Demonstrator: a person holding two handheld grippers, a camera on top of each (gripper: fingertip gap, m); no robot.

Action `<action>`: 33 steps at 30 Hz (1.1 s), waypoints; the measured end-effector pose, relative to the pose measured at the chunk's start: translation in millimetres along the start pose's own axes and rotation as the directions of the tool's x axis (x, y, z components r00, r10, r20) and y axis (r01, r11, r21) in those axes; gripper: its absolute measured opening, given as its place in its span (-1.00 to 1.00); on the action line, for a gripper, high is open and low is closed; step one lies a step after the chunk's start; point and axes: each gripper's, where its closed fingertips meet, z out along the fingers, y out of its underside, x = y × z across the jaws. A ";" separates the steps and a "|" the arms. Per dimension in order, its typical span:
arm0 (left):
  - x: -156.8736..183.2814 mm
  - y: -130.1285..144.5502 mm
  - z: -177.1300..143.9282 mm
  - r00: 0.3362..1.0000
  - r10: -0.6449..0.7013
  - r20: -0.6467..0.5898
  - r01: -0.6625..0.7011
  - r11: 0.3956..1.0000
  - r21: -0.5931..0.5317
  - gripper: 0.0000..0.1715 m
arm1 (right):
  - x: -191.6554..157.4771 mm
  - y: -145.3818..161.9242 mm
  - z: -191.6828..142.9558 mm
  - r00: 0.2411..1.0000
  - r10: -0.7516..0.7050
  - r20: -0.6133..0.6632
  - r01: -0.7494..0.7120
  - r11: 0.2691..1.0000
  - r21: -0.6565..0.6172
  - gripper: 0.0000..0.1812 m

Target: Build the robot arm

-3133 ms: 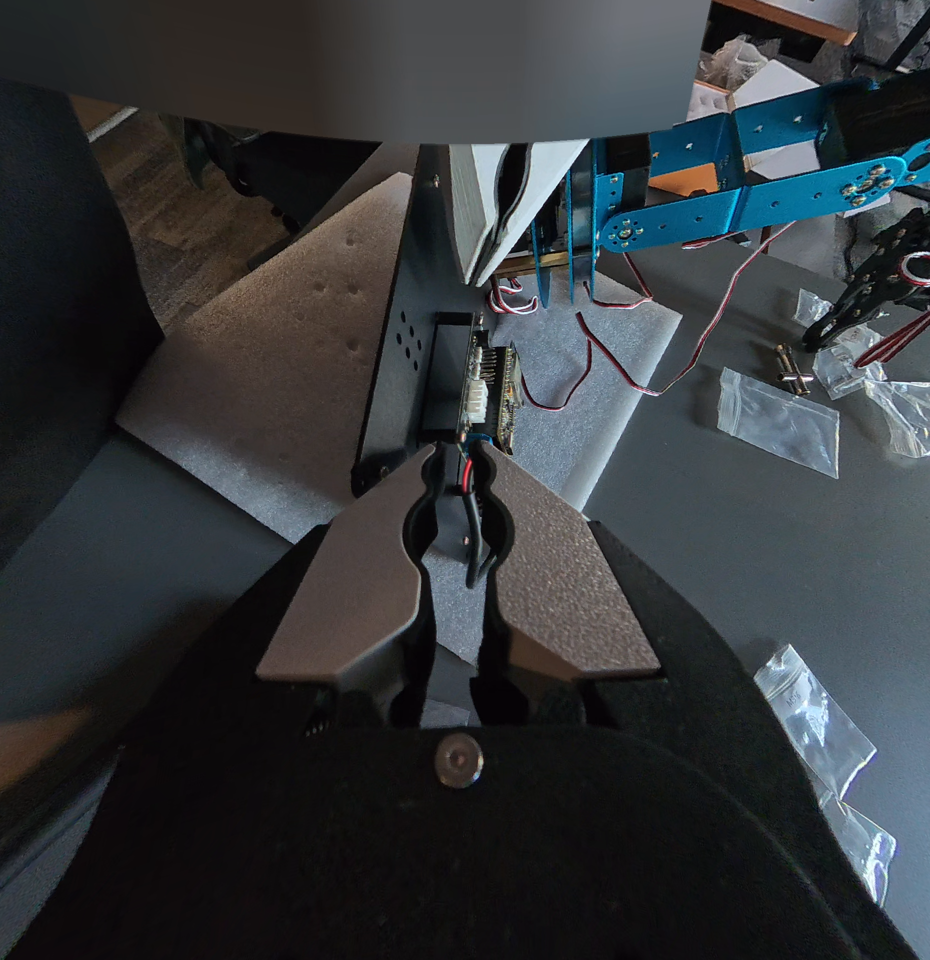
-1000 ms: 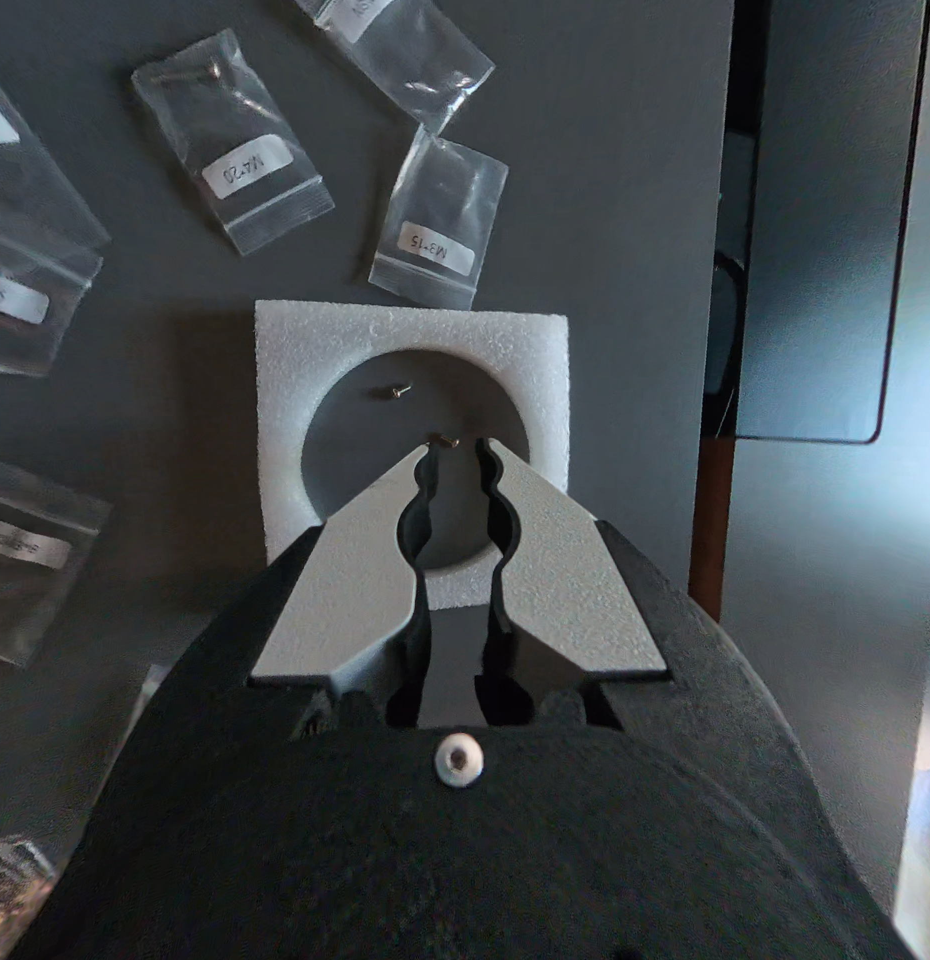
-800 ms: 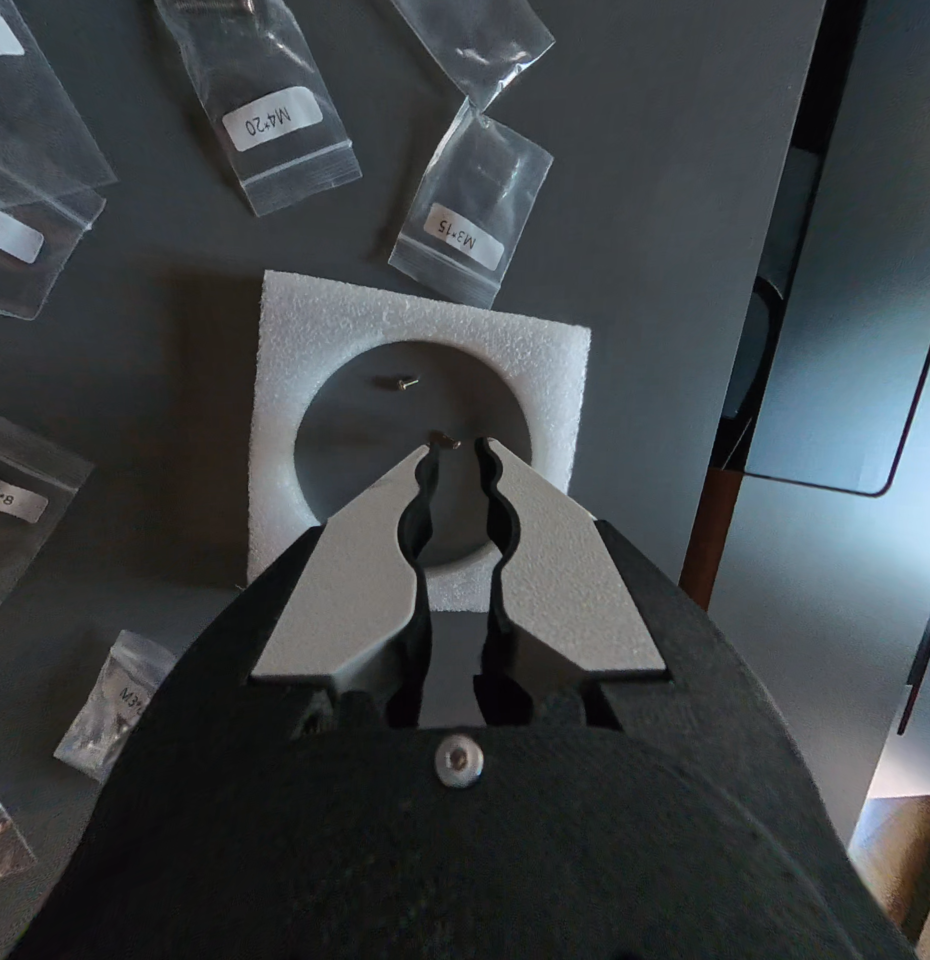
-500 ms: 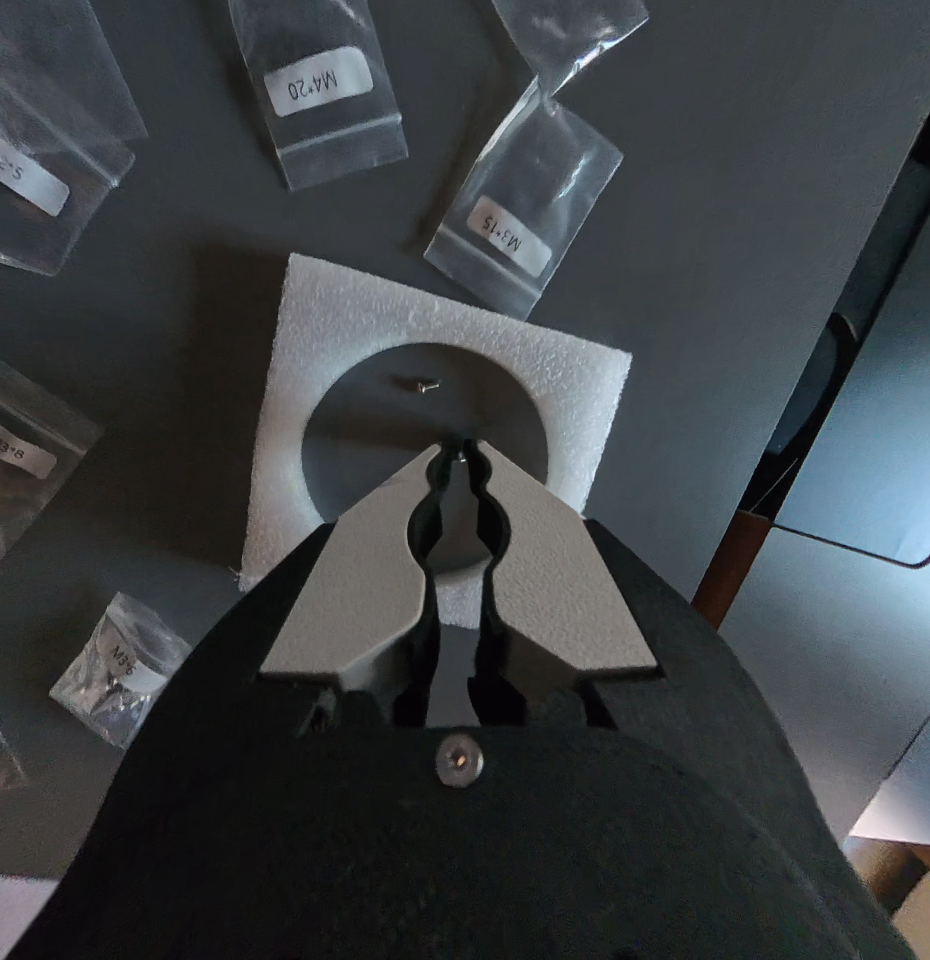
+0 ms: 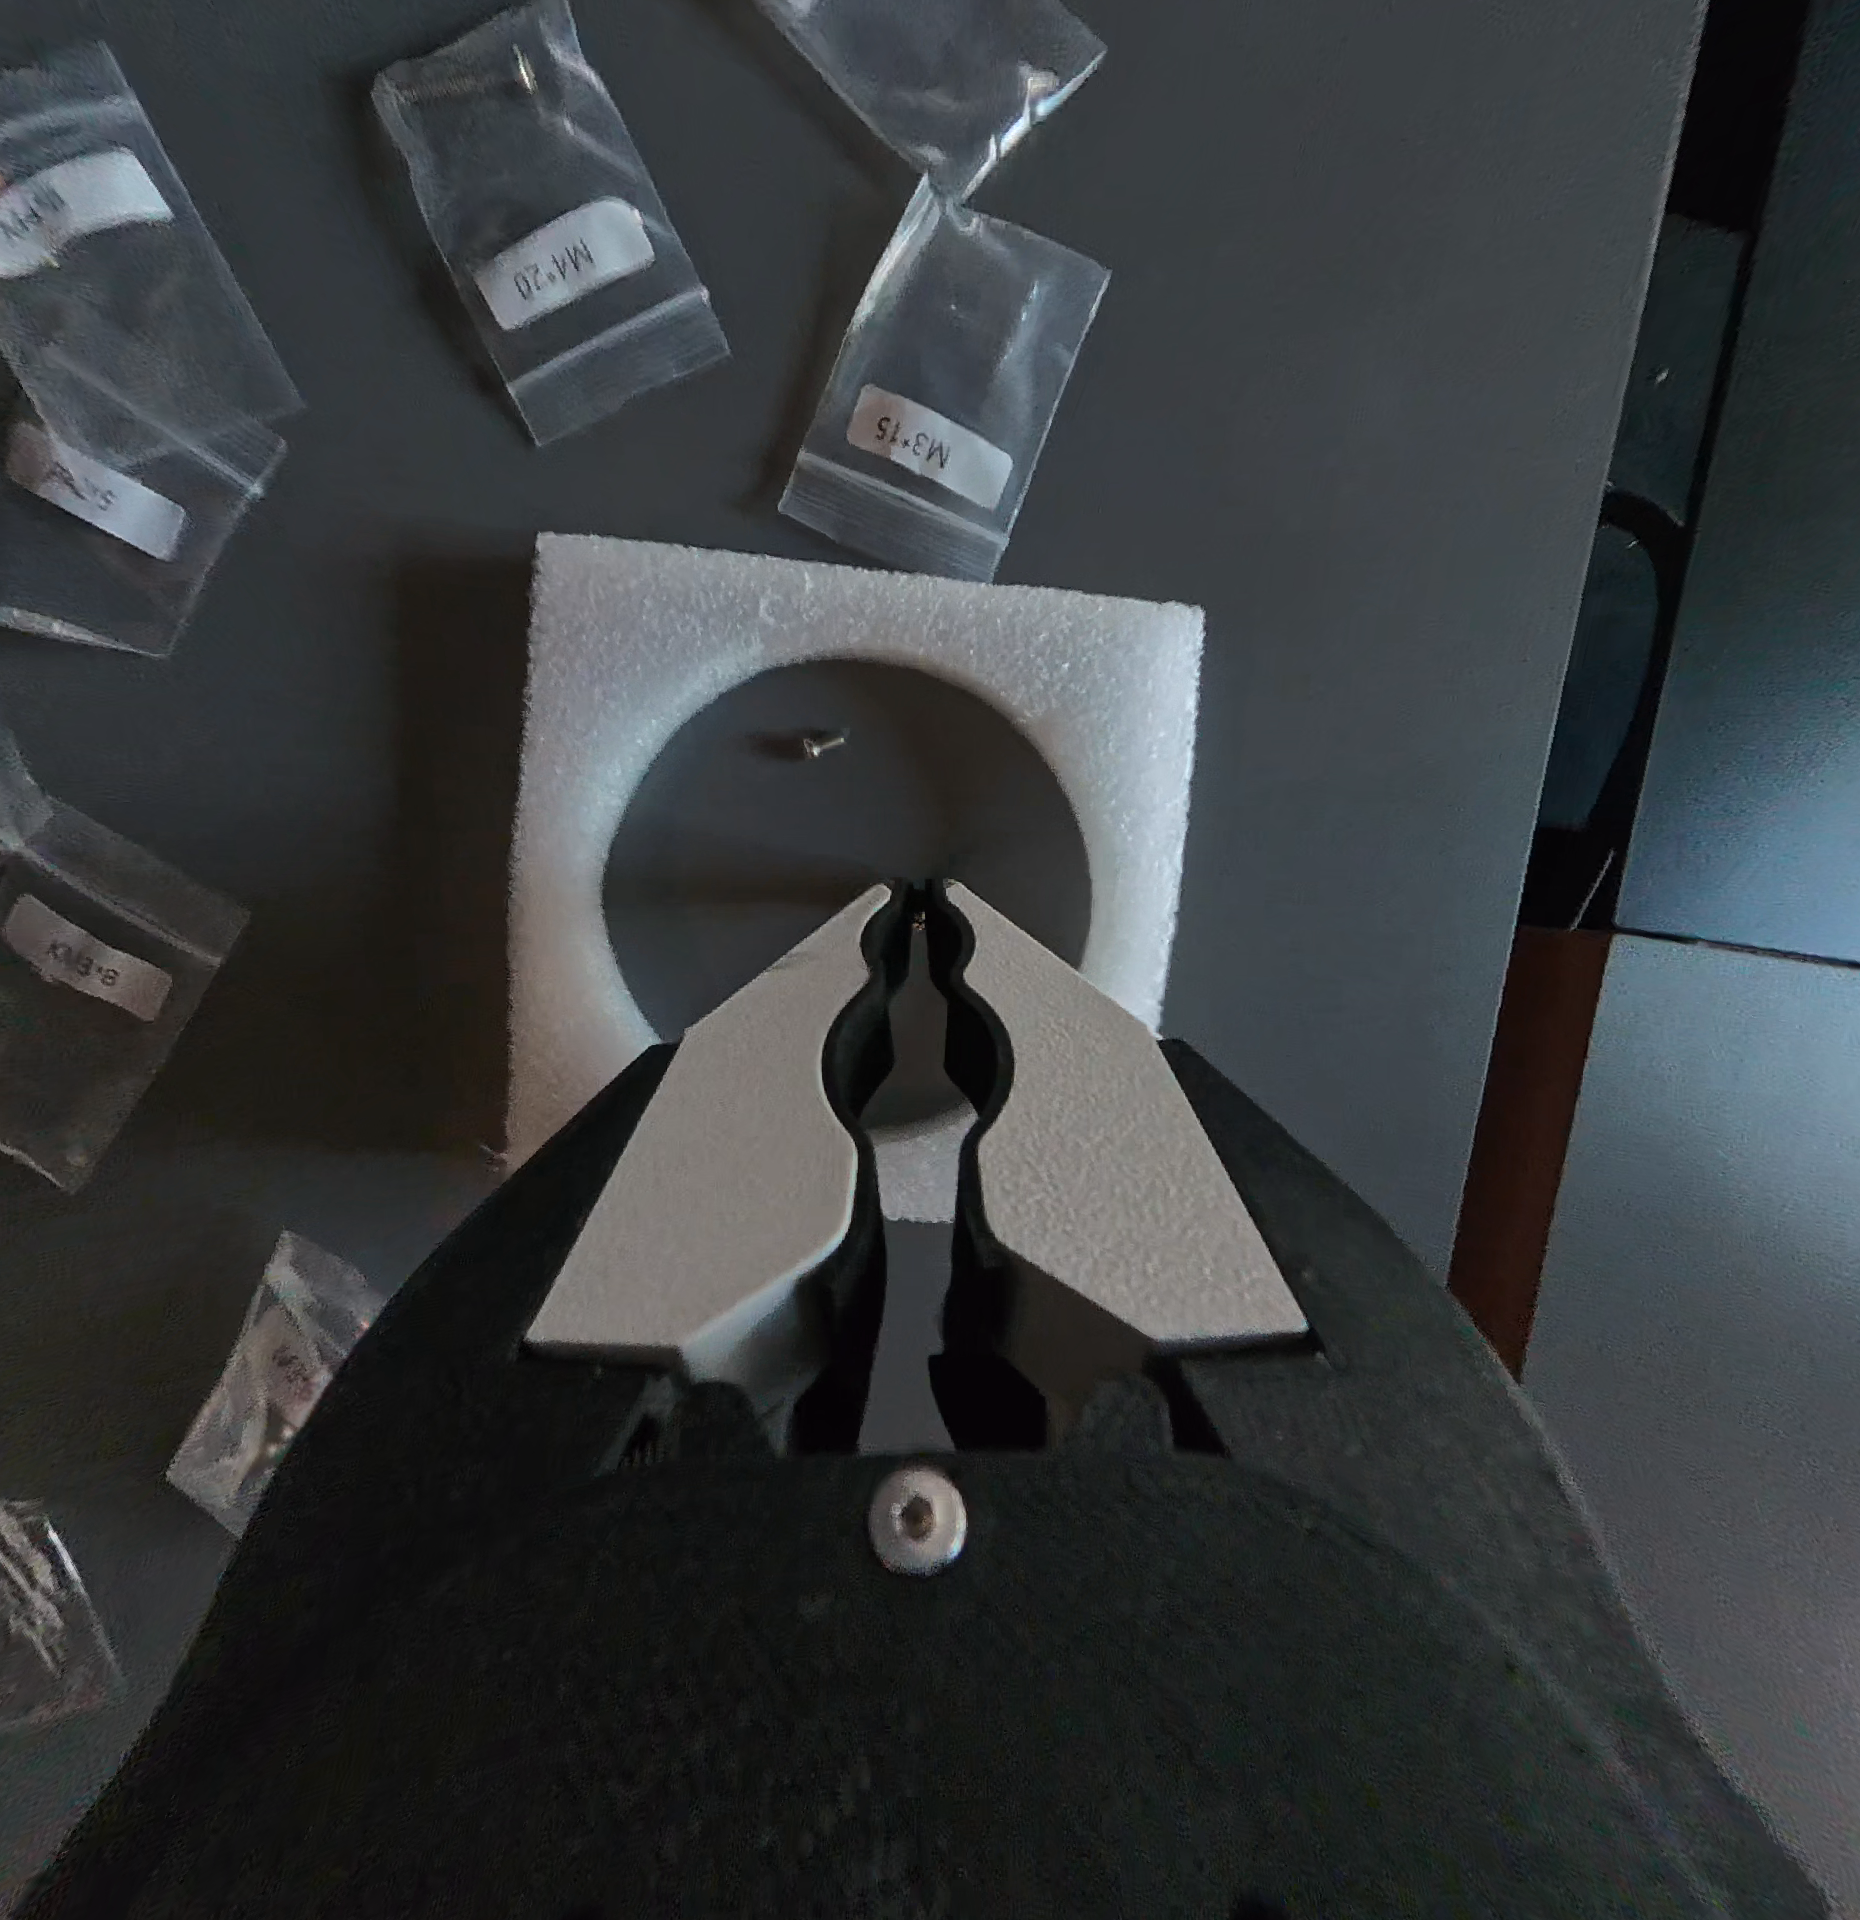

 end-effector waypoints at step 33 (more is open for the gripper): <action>64.0 107.2 71.4 0.836 0.100 -0.540 0.011 0.980 0.199 -0.98 | -329.5 -237.2 18.3 0.734 0.522 0.434 -0.675 0.492 0.550 -0.99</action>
